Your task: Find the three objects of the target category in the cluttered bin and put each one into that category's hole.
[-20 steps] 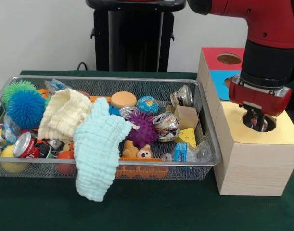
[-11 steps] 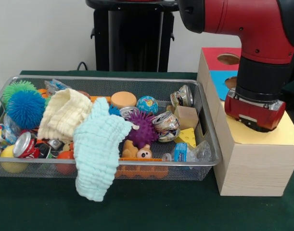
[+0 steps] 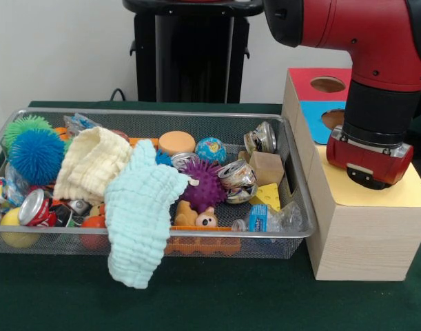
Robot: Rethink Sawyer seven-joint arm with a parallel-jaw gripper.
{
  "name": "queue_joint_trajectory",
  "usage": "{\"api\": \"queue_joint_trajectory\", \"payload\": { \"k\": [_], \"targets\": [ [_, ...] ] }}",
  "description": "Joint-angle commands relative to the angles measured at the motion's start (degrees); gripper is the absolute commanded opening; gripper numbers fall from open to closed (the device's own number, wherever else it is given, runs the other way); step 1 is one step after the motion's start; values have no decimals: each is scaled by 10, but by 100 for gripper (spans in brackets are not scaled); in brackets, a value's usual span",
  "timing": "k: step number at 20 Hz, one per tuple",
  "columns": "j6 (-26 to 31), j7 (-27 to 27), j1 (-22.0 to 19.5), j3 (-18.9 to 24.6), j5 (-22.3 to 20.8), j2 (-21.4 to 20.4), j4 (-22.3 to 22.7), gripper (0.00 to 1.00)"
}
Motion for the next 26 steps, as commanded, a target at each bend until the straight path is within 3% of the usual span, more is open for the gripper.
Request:
{"api": "queue_joint_trajectory", "payload": {
  "k": [1,22,26],
  "targets": [
    [-40,84,-15,16,2,49,10,100],
    [-38,89,-13,12,5,50,9,100],
    [-12,93,-5,0,5,31,13,100]
  ]
}}
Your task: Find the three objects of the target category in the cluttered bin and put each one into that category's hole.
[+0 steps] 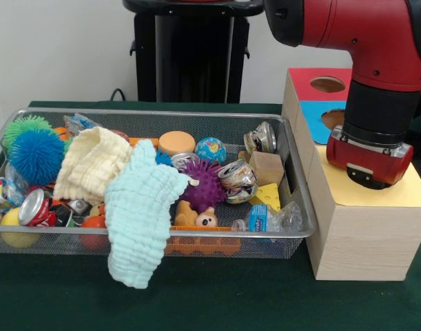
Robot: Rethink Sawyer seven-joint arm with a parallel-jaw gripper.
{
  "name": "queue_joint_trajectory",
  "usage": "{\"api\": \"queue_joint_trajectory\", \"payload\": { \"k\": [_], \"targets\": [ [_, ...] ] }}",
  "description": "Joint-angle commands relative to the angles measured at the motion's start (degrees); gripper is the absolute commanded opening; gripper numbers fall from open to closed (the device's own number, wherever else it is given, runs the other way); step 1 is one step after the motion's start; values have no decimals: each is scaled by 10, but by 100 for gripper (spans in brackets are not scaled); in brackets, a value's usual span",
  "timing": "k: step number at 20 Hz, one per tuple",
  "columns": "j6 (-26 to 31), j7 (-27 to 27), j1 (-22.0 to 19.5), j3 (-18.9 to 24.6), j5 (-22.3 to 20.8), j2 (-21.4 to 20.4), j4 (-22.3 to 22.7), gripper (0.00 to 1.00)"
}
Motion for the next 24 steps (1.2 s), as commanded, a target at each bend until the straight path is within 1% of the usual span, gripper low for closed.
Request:
{"api": "queue_joint_trajectory", "payload": {
  "k": [1,4,11,14,18,24],
  "targets": [
    [-8,93,-6,1,5,26,15,100],
    [-3,94,-5,-1,6,17,22,100],
    [-5,92,-6,0,6,20,18,100],
    [25,90,-3,-6,7,5,19,100],
    [23,94,0,-8,8,4,22,100],
    [49,95,5,-17,11,-14,25,100]
  ]
}}
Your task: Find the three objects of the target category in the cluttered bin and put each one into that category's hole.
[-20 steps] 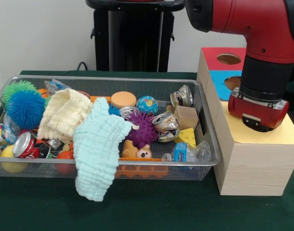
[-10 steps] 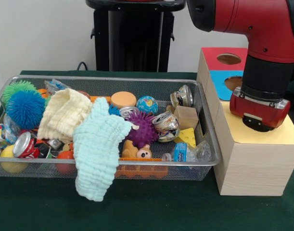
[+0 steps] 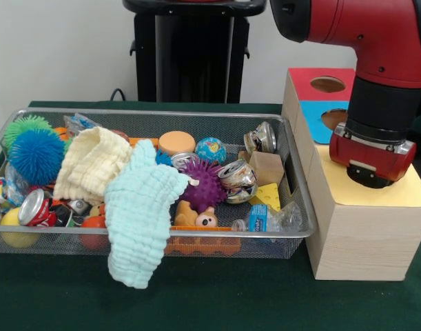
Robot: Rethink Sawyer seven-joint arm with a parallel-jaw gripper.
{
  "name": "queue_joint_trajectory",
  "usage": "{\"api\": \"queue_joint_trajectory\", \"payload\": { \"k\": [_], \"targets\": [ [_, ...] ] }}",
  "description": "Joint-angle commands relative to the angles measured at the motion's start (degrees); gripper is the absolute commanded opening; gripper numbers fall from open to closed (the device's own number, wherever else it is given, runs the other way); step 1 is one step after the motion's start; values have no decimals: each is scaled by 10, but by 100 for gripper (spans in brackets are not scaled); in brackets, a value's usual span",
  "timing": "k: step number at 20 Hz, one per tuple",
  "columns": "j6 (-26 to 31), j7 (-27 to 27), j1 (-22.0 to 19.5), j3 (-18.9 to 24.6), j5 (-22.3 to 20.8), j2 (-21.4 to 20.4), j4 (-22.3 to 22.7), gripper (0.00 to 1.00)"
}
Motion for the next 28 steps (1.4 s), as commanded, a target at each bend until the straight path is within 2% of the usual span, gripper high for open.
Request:
{"api": "queue_joint_trajectory", "payload": {
  "k": [1,7,8,13,28],
  "targets": [
    [51,95,-7,-5,11,-15,25,100],
    [53,92,-4,-10,10,-16,23,100],
    [48,91,-4,-12,10,-16,24,0],
    [46,104,1,-18,16,-15,26,0],
    [44,99,2,-12,20,-19,32,0]
  ]
}}
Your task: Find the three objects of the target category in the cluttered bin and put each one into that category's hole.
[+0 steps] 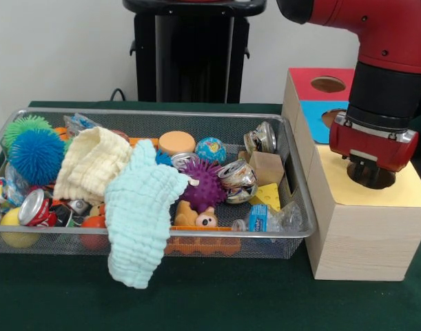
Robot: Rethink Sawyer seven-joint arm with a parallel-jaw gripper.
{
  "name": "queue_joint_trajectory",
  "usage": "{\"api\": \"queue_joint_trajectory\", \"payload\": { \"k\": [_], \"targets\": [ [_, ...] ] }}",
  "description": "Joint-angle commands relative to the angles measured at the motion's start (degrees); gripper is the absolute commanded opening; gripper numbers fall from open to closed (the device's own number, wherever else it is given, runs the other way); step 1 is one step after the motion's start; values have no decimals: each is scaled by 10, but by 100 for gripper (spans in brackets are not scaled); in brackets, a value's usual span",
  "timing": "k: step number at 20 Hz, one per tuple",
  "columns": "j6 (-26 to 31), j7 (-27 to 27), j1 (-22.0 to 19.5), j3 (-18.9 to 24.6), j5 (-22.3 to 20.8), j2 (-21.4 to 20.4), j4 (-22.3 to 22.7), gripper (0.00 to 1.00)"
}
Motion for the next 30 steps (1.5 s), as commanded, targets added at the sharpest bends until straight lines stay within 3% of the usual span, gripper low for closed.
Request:
{"api": "queue_joint_trajectory", "payload": {
  "k": [1,30],
  "targets": [
    [48,100,-7,8,17,-9,32,0],
    [128,97,3,-9,11,-67,41,0]
  ]
}}
